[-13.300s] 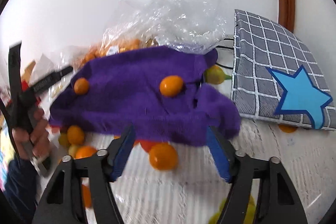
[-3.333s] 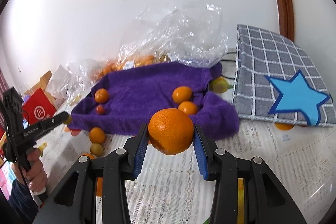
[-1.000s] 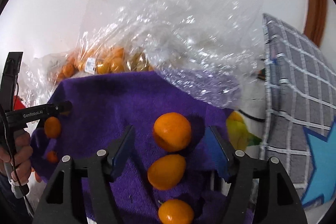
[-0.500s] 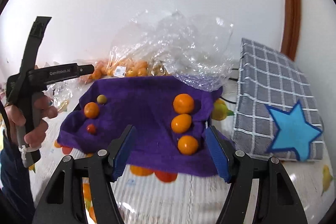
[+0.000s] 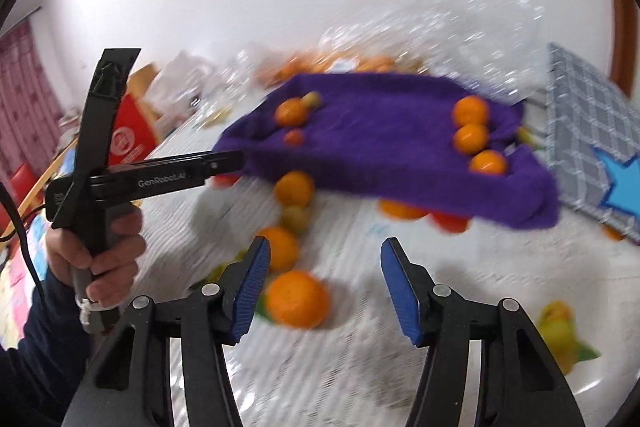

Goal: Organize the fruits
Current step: 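Grasp another large orange with the right tool while the left grasps an orange beside the towel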

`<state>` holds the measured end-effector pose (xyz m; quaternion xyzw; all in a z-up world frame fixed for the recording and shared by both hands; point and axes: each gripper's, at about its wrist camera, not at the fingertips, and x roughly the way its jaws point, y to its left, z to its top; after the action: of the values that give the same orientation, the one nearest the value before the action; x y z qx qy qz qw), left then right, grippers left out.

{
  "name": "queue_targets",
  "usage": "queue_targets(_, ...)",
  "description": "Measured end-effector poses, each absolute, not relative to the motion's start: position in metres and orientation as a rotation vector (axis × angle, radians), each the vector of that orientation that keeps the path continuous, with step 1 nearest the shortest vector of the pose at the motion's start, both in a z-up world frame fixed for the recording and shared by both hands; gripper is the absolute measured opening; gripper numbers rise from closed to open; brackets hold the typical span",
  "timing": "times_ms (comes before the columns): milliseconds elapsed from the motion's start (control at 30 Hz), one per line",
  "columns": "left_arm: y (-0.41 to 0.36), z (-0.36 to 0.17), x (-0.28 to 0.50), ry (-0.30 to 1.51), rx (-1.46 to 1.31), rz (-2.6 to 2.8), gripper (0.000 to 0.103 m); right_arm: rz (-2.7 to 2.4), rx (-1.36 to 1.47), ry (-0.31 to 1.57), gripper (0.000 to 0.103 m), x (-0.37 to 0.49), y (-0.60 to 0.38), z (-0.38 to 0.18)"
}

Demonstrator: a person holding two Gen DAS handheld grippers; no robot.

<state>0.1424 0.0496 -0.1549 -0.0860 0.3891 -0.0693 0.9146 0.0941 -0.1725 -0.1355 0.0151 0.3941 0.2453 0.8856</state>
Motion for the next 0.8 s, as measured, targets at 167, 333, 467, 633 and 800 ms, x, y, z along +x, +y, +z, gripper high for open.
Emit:
queue_targets(167,0.051,-0.163,0.133,0.795,-0.198,-0.124,0.049,0.545,-0.032,0.872,0.058,0.088,-0.155,-0.159)
queue_targets(333,0.041,-0.168,0.133,0.825,-0.183,-0.152,0.049,0.504,-0.037,0.921,0.050,0.095,-0.150,-0.172)
queue_targets(467,0.044,-0.169,0.131,0.824,-0.199,-0.163,0.049,0.520,-0.051,0.915,0.040,0.095,-0.147,-0.173)
queue_targets(633,0.049,-0.168,0.127,0.809,-0.231,-0.166,0.048,0.445,-0.096,0.881,0.039,0.090,-0.148,-0.170)
queue_targets(800,0.046,-0.169,0.128,0.814,-0.230,-0.188,0.048,0.364,0.007,0.845,0.040,0.091,-0.173,-0.163)
